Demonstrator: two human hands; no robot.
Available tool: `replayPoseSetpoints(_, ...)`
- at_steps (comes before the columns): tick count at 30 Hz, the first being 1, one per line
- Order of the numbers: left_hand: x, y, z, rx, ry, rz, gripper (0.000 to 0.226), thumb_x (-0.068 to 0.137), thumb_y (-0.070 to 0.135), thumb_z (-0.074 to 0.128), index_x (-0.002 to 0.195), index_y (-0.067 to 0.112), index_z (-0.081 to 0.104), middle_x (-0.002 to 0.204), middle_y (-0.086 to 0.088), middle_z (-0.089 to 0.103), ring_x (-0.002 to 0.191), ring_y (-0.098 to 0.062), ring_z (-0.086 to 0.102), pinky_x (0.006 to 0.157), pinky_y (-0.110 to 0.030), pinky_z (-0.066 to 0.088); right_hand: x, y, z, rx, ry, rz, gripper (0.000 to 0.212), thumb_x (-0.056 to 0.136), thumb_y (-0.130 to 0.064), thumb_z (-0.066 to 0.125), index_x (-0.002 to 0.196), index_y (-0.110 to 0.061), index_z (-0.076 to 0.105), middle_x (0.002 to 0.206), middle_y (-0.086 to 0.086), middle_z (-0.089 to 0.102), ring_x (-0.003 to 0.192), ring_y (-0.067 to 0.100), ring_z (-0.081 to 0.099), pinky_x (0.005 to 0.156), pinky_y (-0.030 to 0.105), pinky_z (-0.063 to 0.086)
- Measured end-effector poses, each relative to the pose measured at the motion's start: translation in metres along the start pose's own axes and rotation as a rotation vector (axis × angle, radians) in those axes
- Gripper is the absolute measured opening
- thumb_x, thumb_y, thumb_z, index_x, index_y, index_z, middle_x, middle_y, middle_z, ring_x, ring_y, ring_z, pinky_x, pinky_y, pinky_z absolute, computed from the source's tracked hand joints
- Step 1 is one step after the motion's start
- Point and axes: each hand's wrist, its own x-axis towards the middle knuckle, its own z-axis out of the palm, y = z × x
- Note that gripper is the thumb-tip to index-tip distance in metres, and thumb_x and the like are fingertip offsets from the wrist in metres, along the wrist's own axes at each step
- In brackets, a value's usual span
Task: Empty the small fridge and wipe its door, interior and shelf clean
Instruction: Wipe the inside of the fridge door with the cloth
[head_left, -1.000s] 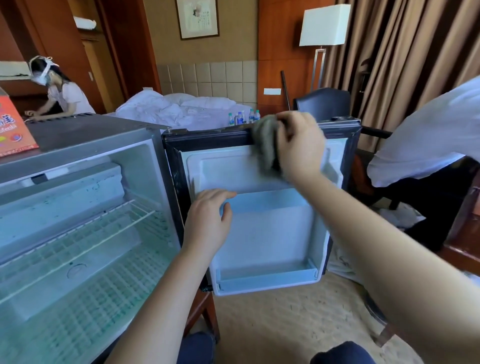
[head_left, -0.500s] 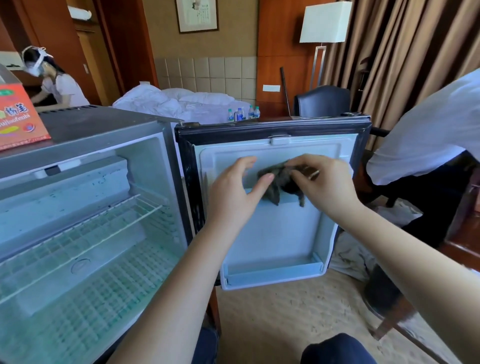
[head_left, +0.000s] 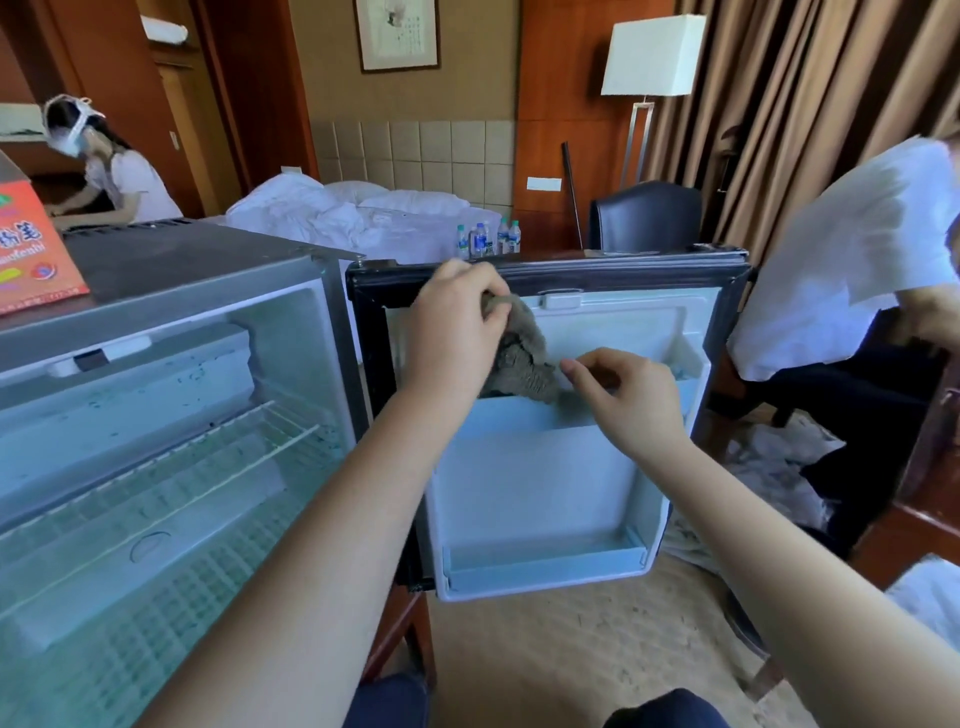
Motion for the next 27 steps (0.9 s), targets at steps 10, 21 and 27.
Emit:
replayPoseSetpoints(10,-0.005,0.009,0.046,0.219,0.24,0.13,0.012,0.077,0.01,0.074,0.068,0.008,0.065,0.07,-0.008,0.054,0.06,-0.027,0.057,0.044,-0.024,0.028,-0.009,-0.005,0.008,-0.056,0.082,0.009,0.033,0.09,-0.04,0.06,0.064,-0.018,0.062,0.054,-0.006,0.058,0.055,0.016,0.055,0.051,0.028,0.039)
replayPoseSetpoints(21,-0.045,0.0,0.087,0.104,0.114,0.089,0.025,0.077,0.017,0.047,0.07,0.01,0.07,0.07,-0.006,0.06,0.068,-0.028,0.056,0.06,-0.039,0.045,-0.01,0.005,0.015,-0.038,0.145,-0.053,0.031,0.086,-0.04,0.052,0.063,-0.02,0.054,0.059,-0.005,0.055,0.055,0.017,0.05,0.048,0.029,0.036)
replayPoseSetpoints(27,-0.034,-0.002,0.053,0.005,0.297,0.073,0.005,0.081,0.006,0.068,0.076,0.008,0.067,0.075,-0.004,0.062,0.072,-0.024,0.057,0.068,-0.028,0.043,-0.013,0.011,0.018,-0.09,0.164,-0.135,0.034,0.087,-0.042,0.047,0.064,-0.019,0.056,0.059,-0.006,0.054,0.054,0.016,0.049,0.044,0.027,0.033)
